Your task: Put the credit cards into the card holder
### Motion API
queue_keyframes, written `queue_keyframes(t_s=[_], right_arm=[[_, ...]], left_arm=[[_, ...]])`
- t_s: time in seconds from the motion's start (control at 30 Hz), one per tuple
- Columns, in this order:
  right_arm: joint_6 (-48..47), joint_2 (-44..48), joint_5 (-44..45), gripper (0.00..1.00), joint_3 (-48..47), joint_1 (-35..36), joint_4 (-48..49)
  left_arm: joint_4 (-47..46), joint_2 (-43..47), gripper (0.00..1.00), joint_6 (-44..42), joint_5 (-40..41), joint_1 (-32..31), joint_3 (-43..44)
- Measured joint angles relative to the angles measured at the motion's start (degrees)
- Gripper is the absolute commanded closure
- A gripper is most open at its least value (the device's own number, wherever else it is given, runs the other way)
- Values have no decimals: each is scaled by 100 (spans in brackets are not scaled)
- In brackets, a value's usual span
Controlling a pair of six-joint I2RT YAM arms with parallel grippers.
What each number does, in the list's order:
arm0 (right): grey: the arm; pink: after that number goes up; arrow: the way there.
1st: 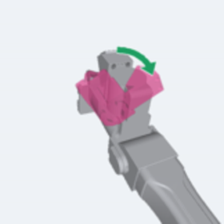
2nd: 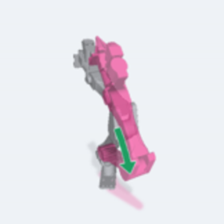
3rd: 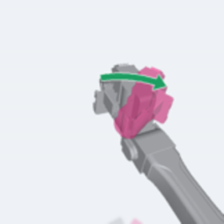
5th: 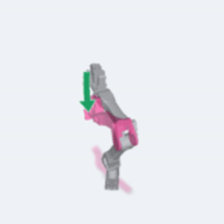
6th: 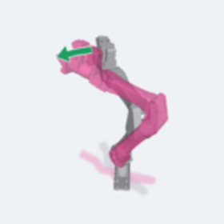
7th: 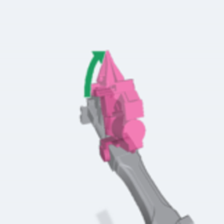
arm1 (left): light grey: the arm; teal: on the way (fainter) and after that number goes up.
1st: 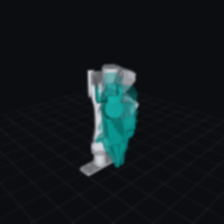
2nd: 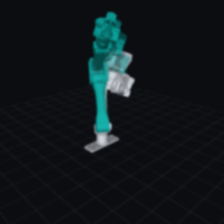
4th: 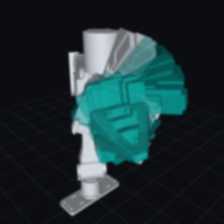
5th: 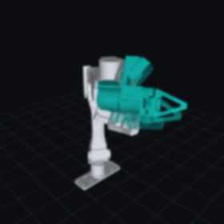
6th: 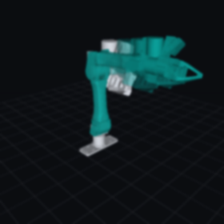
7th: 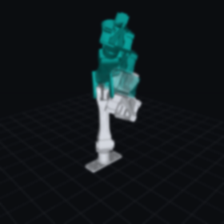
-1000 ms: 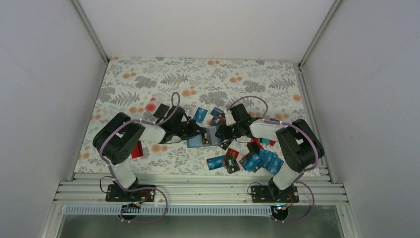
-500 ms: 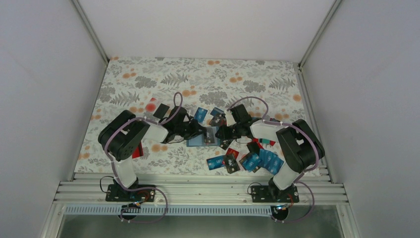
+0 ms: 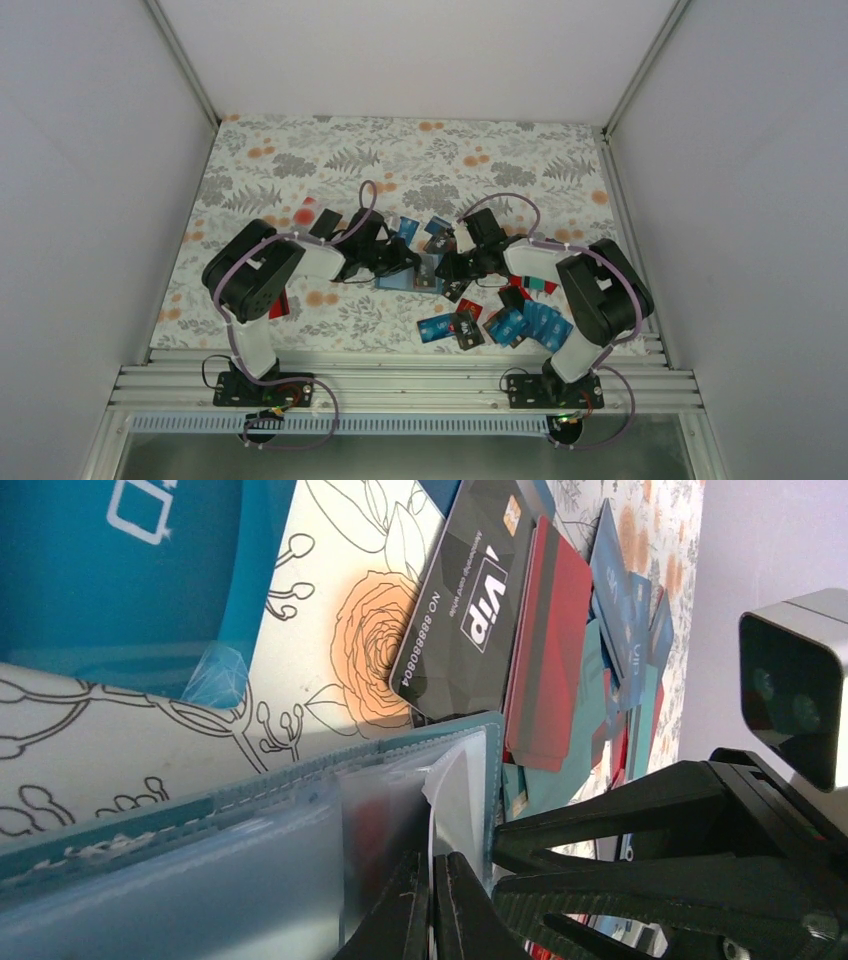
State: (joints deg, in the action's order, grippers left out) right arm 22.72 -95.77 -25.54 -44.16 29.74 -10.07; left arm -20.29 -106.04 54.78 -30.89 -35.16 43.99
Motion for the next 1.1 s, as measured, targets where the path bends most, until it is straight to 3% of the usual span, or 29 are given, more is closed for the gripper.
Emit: queue_keyframes(t_s=[0.57, 0.93, 1.1], right_arm=[[-98, -136, 68, 79, -273, 0, -334], [-138, -195, 96, 79, -385, -22, -448], [-140, -195, 109, 79, -393, -20, -468]], left_arm=[[1128, -264, 98, -1145, -223, 35, 776], [1405, -544, 97, -1429, -459, 87, 1137], [1491, -507, 86, -1434, -365, 72, 1145]])
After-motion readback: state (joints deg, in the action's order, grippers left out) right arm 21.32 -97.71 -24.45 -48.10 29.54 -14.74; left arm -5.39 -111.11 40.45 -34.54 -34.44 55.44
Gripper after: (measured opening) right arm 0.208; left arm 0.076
